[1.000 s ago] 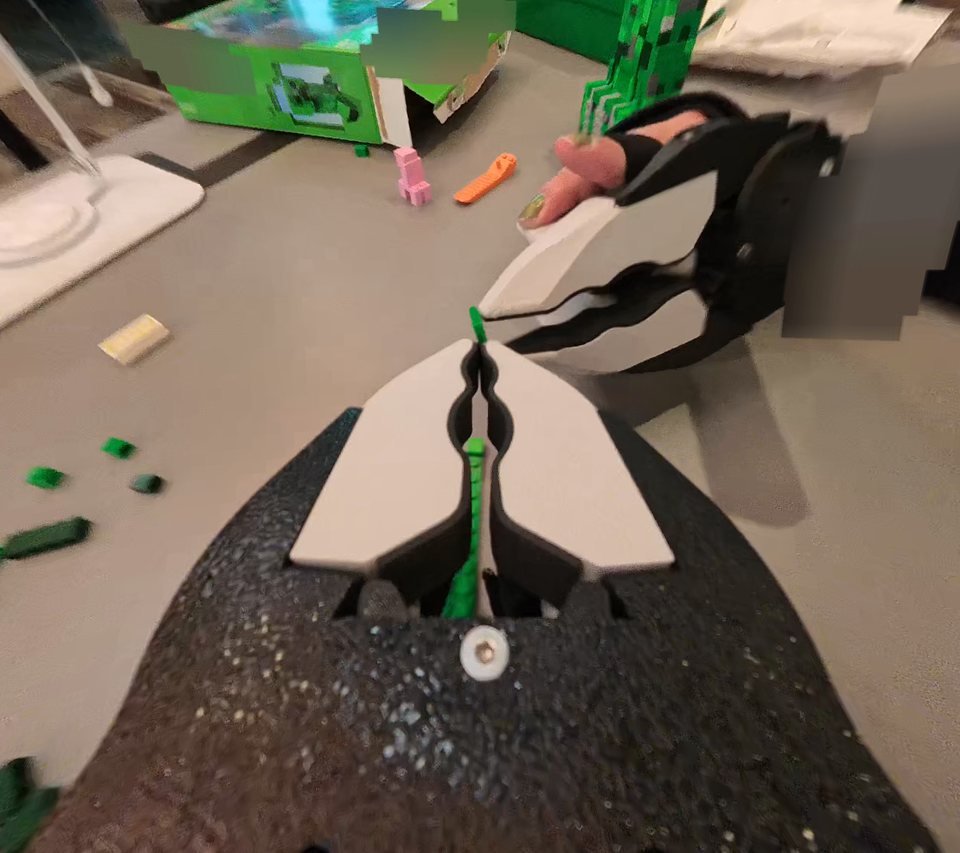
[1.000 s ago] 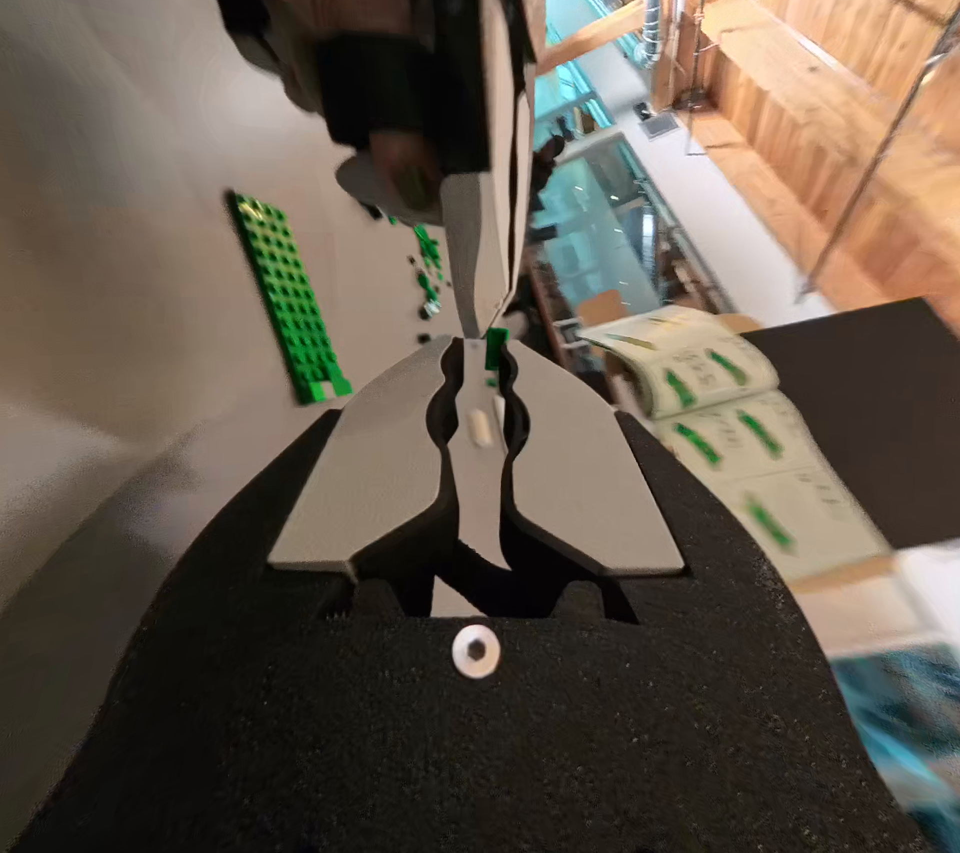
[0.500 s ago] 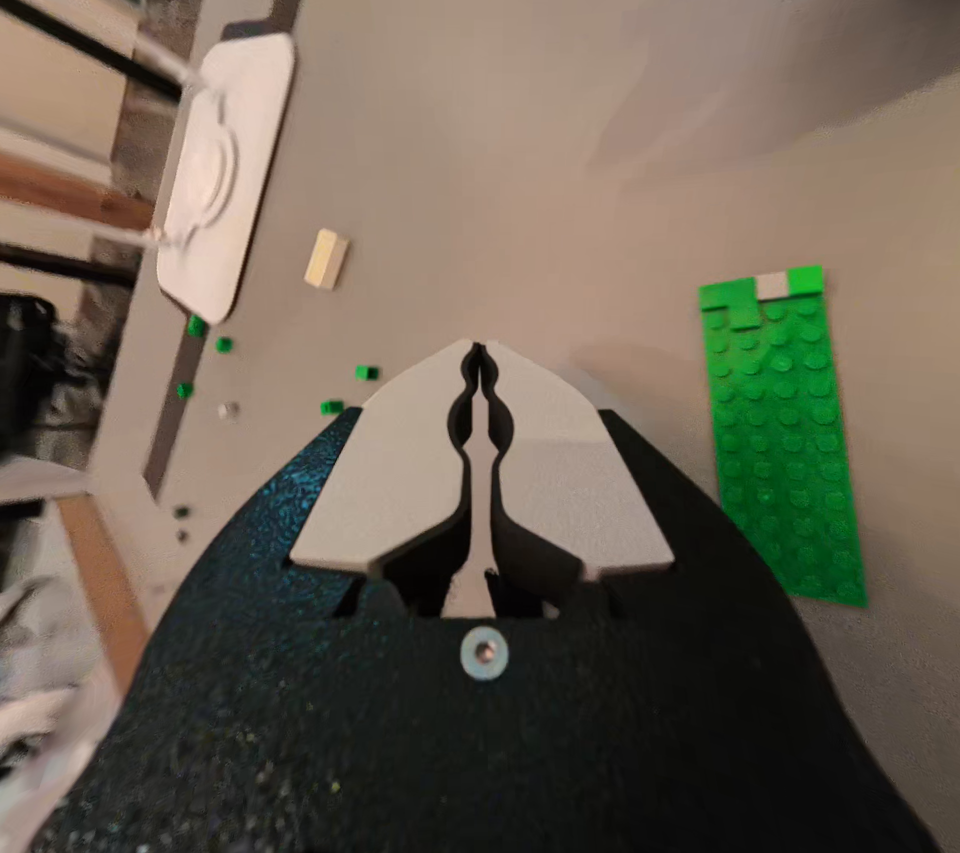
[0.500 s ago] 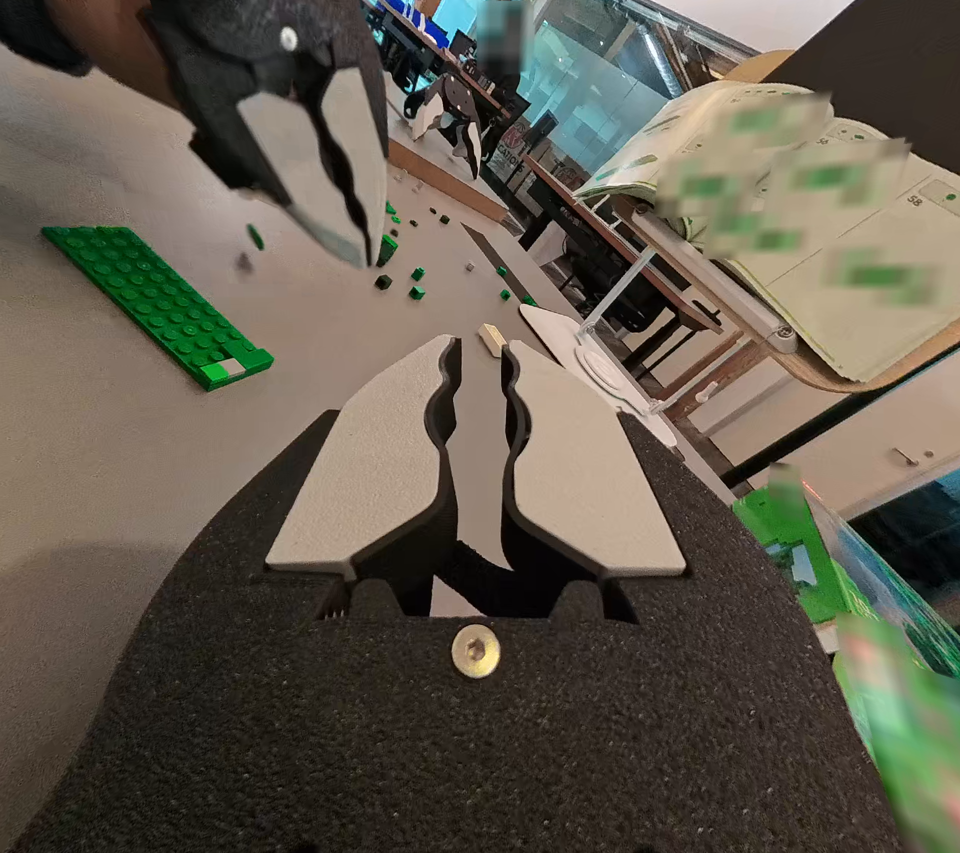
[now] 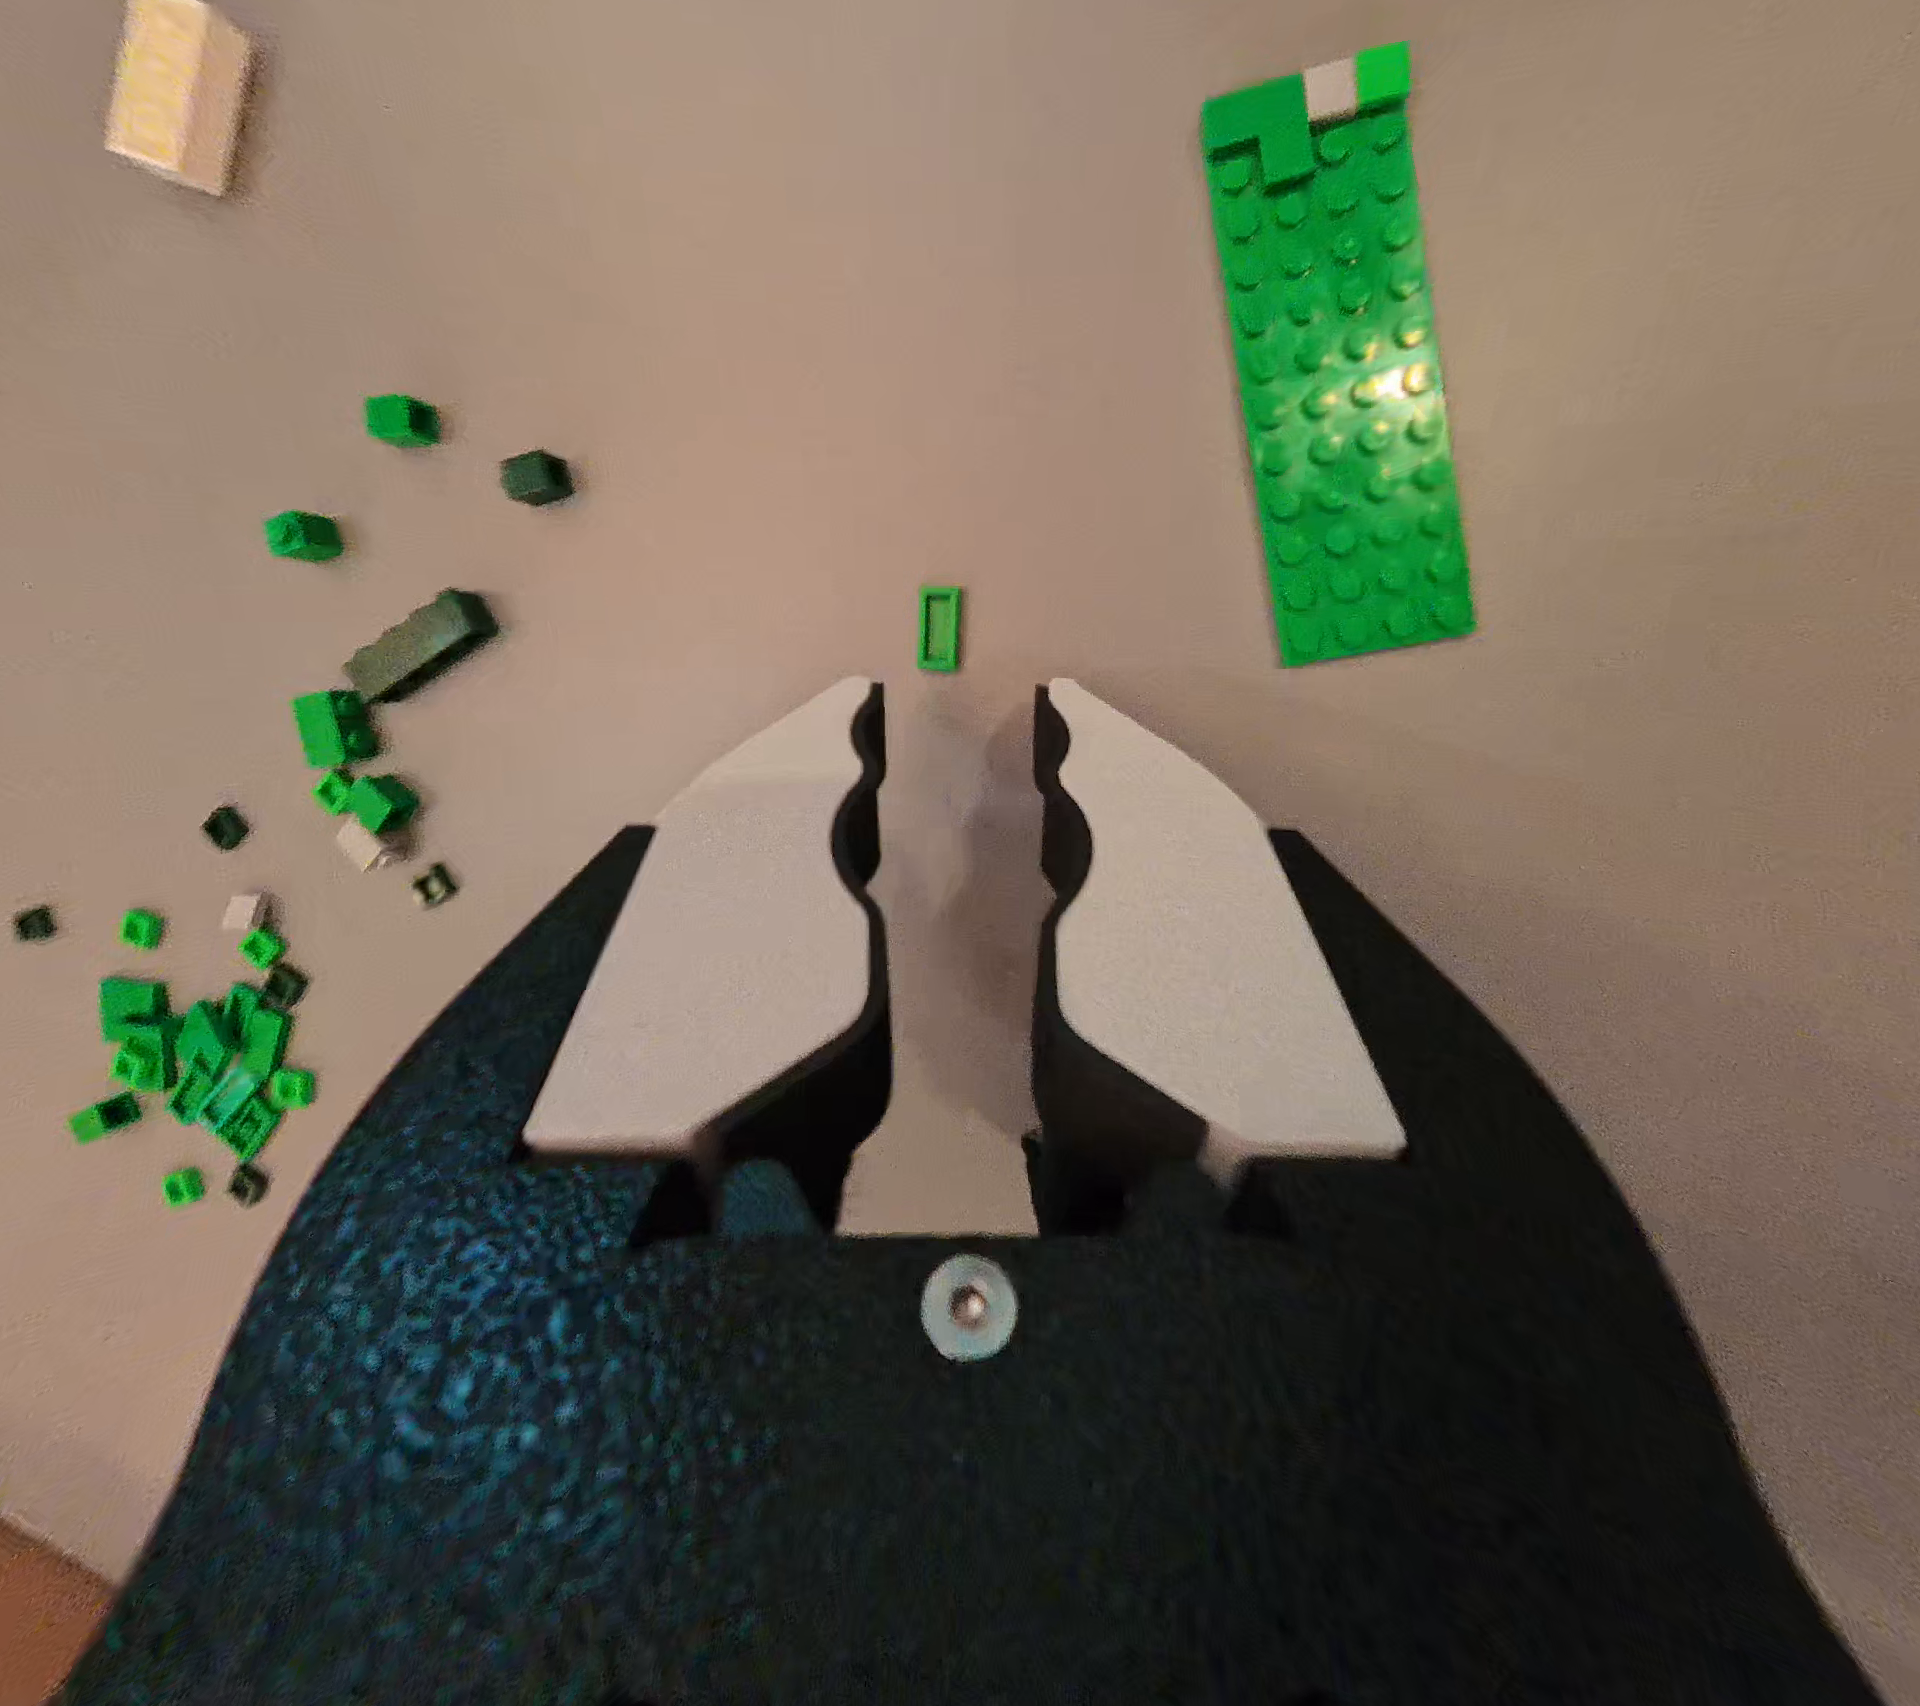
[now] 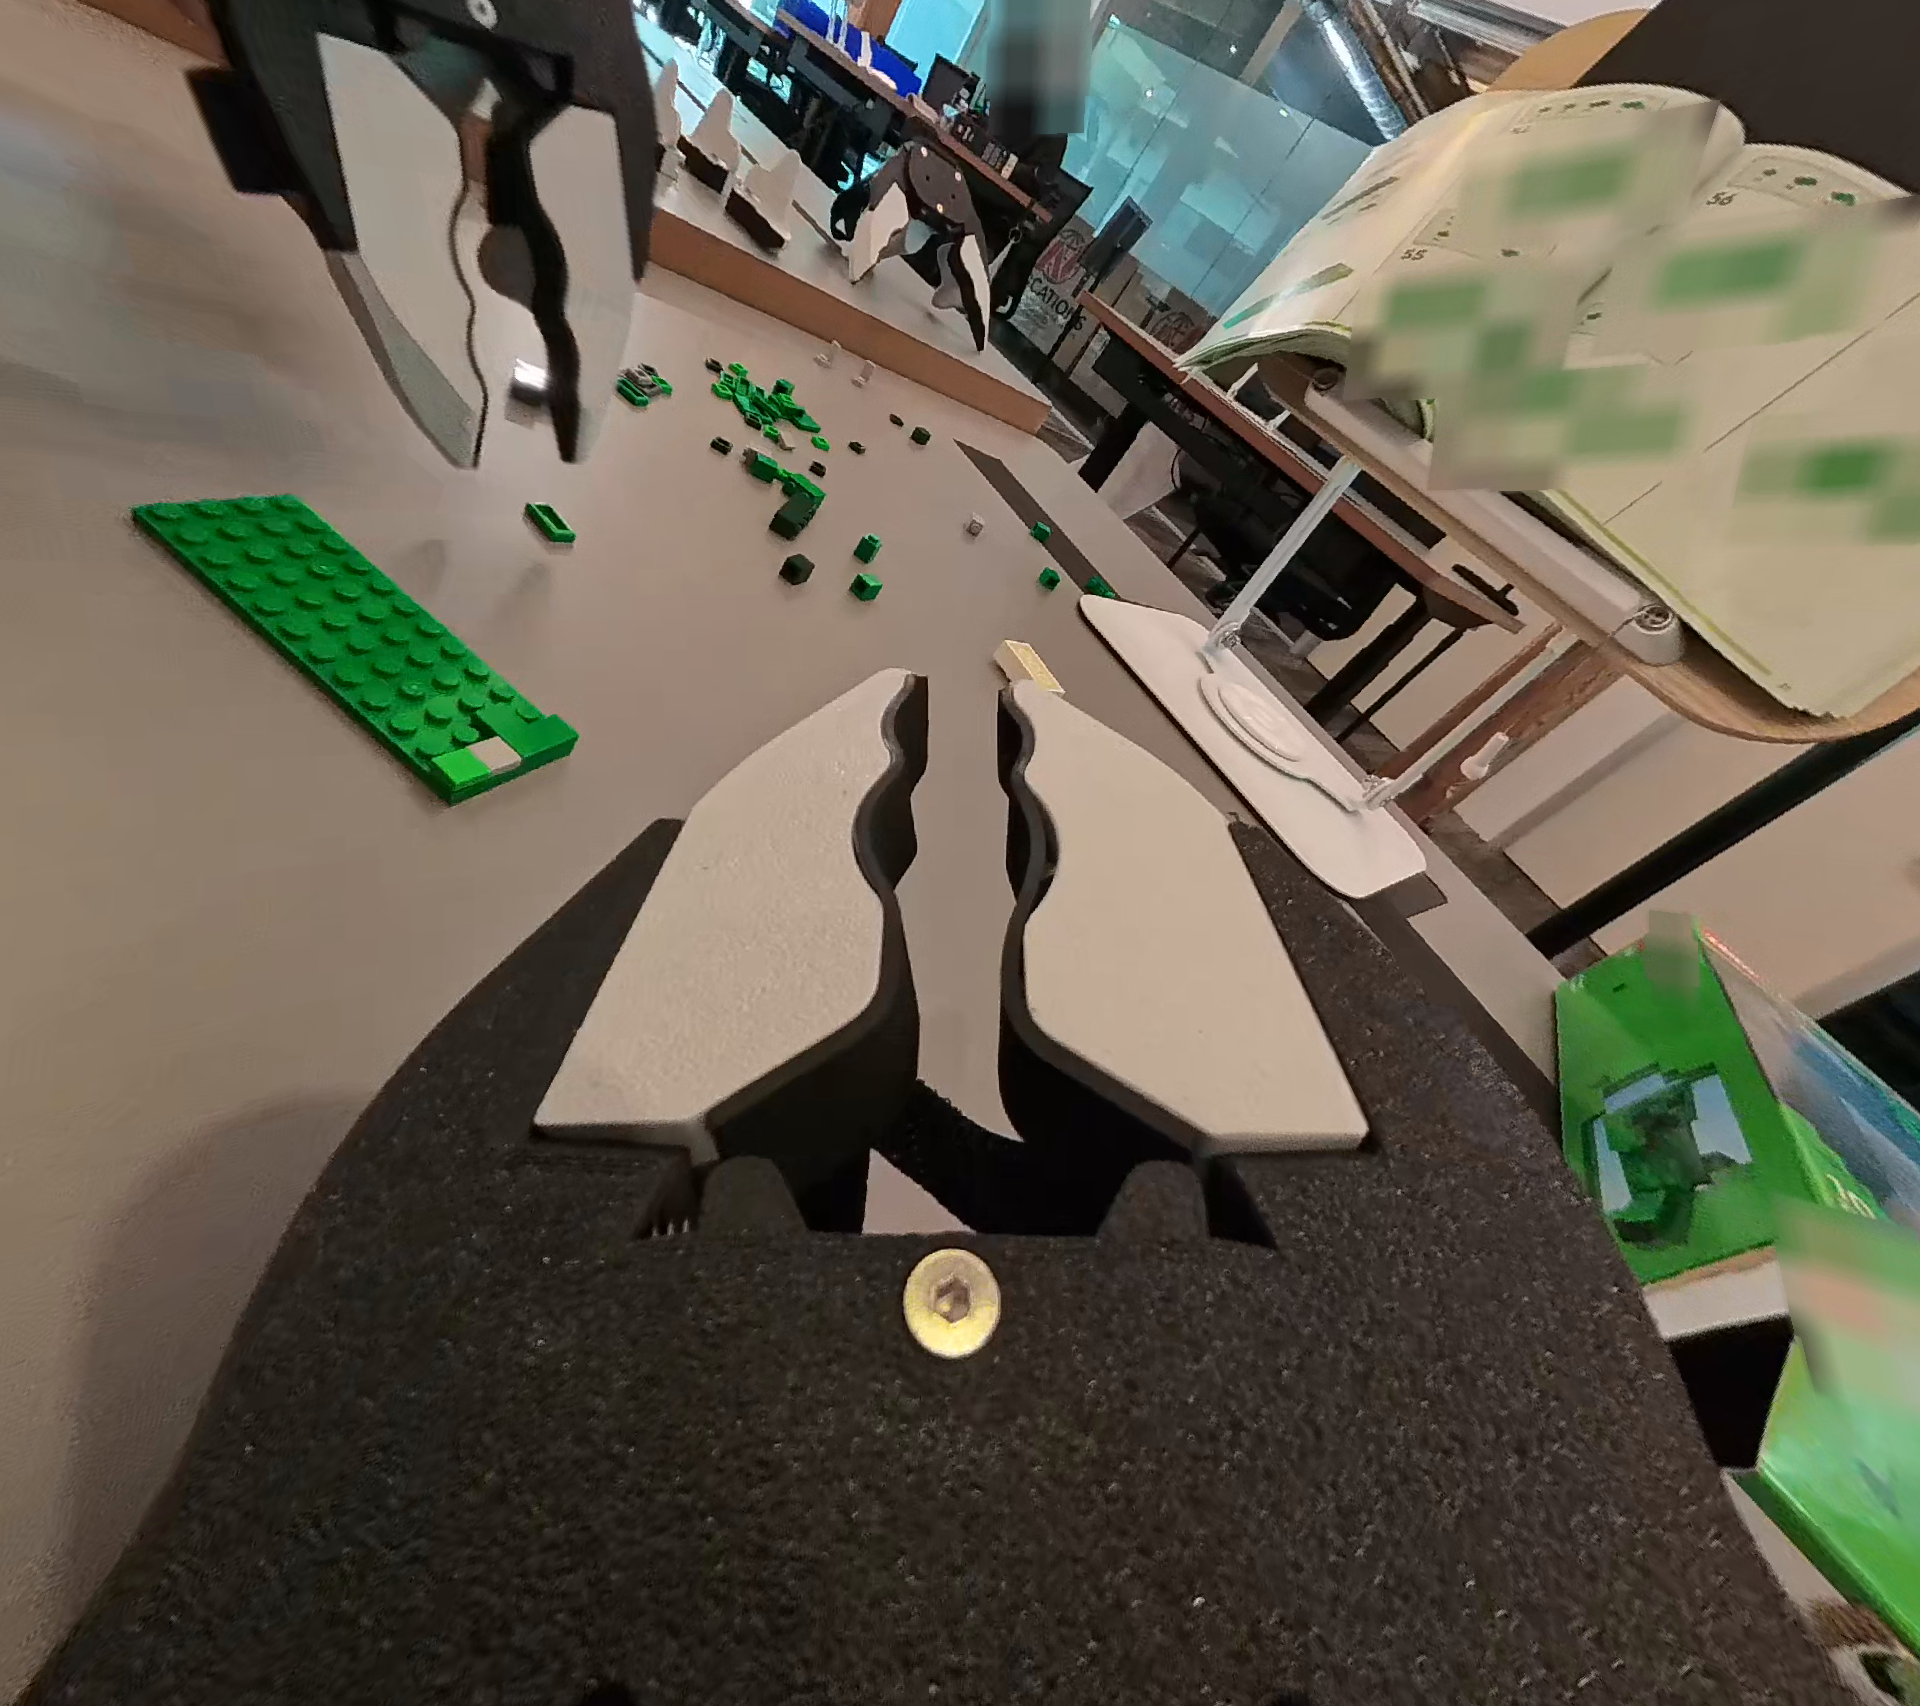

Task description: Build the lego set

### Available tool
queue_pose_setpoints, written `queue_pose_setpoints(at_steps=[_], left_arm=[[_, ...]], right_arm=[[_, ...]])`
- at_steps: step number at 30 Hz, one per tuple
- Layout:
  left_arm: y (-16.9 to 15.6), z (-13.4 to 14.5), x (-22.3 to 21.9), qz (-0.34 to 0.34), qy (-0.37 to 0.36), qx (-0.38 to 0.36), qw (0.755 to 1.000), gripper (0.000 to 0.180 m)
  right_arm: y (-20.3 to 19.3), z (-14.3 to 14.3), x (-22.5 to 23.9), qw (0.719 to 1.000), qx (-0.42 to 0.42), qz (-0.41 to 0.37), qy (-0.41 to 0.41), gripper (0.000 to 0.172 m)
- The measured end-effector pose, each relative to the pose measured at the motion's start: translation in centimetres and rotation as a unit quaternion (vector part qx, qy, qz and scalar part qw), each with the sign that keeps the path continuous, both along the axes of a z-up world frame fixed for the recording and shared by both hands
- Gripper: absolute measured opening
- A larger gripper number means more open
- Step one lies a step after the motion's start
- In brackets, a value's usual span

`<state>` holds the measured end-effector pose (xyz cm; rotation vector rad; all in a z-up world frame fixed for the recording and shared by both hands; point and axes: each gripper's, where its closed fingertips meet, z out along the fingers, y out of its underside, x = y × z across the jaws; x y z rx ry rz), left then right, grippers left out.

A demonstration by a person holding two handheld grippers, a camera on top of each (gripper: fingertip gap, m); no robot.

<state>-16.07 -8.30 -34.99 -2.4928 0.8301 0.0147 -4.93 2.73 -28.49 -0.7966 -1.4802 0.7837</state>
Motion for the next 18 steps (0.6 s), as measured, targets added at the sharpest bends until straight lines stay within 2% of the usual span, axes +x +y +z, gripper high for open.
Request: queue_pose_setpoints(at_steps=[4, 8, 11, 13, 16, 18], left_arm=[[1.4, -0.5, 0.5, -0.009, -0.027, -0.028, 0.999, 0.026], [0.9, -1.3, 0.5, -0.02, -0.021, -0.091, 0.995, 0.019], [0.9, -1.4, 0.6, -0.027, -0.018, -0.096, 0.995, 0.007], [0.8, -1.4, 0.6, -0.028, -0.02, -0.099, 0.995, 0.007], [2.0, -1.1, 0.4, 0.02, -0.046, -0.055, 0.997, 0.007], [3.4, 1.3, 2.9, 0.039, -0.165, 0.034, 0.985, 0.007]], right_arm=[[-0.2, -0.1, 0.1, 1.0, 0.007, 0.004, -0.003, 0.012], [-0.3, -0.1, 0.0, 1.0, 0.005, 0.01, -0.003, 0.012], [-0.5, -0.2, 0.0, 1.0, 0.003, 0.018, -0.006, 0.012], [-0.6, -0.2, 0.0, 1.0, 0.005, 0.025, -0.006, 0.013], [-1.5, 0.2, 0.2, 0.999, 0.01, 0.048, 0.003, 0.012], [-3.5, 1.8, 0.9, 0.993, 0.044, 0.097, 0.041, 0.002]])
